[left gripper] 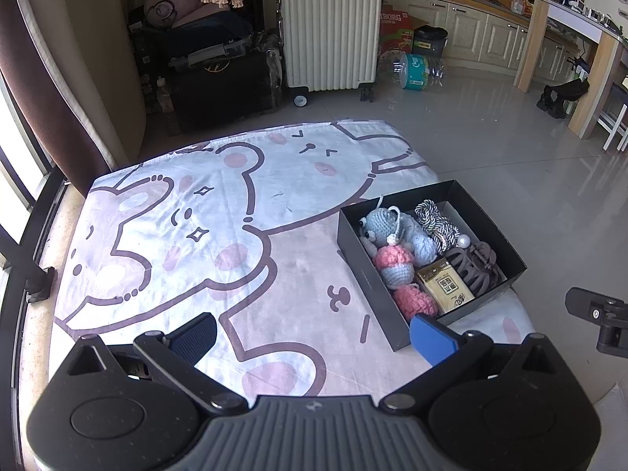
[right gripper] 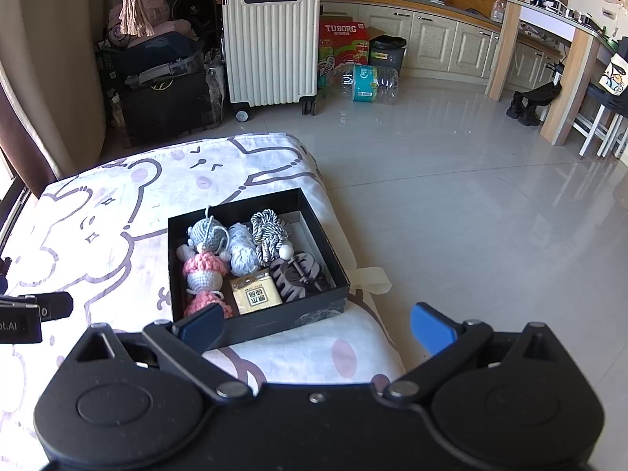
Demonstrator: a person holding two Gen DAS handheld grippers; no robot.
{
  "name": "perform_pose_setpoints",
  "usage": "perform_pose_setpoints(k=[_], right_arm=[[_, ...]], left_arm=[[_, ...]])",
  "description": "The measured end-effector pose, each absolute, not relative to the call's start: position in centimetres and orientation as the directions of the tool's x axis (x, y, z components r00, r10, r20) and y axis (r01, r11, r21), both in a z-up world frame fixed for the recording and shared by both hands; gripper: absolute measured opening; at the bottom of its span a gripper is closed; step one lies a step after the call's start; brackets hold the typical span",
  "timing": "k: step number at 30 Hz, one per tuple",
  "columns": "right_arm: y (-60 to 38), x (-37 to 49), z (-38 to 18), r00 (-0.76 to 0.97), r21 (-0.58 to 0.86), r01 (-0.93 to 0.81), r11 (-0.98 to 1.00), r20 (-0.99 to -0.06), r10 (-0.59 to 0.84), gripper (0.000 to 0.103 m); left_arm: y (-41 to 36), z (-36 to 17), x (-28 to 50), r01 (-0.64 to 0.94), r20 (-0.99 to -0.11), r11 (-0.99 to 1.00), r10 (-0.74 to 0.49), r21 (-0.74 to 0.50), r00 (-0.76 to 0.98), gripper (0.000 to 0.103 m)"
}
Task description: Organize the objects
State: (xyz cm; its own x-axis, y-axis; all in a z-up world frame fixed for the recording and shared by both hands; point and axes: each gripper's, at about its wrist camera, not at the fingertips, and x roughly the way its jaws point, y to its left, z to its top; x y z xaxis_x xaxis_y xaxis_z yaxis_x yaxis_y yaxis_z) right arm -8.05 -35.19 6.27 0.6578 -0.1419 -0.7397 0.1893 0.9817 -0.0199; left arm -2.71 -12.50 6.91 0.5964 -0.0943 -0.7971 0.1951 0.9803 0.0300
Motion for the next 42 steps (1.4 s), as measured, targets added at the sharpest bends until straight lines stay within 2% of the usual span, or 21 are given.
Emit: perform_pose_setpoints(k=[42], right_arm=[[-34.93,-8.01,6.22,0.658,-0.02,0.186,0.982,-0.74,-0.139,0.103]], left_arm=[[-12.6,6.79,-2.87,0.197,-0.797,0.98,-0.094,0.031,0.596,0.103]])
